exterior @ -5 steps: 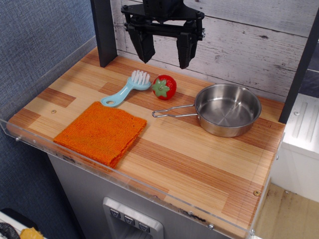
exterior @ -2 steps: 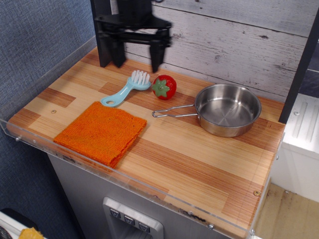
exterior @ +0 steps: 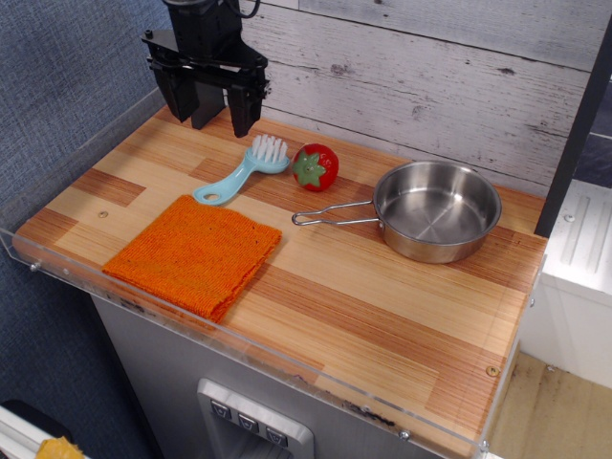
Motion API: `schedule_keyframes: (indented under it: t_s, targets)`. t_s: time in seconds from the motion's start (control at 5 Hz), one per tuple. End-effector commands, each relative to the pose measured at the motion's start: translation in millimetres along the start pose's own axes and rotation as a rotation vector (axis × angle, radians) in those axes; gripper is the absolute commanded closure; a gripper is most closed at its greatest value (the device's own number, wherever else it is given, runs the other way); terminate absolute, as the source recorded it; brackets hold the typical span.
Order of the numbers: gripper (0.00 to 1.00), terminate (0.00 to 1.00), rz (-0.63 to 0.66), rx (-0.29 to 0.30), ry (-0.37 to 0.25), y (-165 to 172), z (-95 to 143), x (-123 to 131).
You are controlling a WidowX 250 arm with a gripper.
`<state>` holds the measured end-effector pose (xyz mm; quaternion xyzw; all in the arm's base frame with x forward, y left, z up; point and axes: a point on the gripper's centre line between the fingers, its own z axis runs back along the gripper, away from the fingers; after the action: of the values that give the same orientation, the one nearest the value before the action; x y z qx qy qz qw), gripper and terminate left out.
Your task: Move the brush at the other end of the table.
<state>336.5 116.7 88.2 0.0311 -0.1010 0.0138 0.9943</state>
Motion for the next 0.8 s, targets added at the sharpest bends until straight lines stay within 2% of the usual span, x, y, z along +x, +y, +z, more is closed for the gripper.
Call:
schedule_keyframes:
  t_s: [0.0,0.6]
  targets:
    - [0.00,0.00,-0.220,0.010,-0.028,6,-9,13]
    - [0.00,0.00,-0.220,-0.020,0.043,5,-35,15]
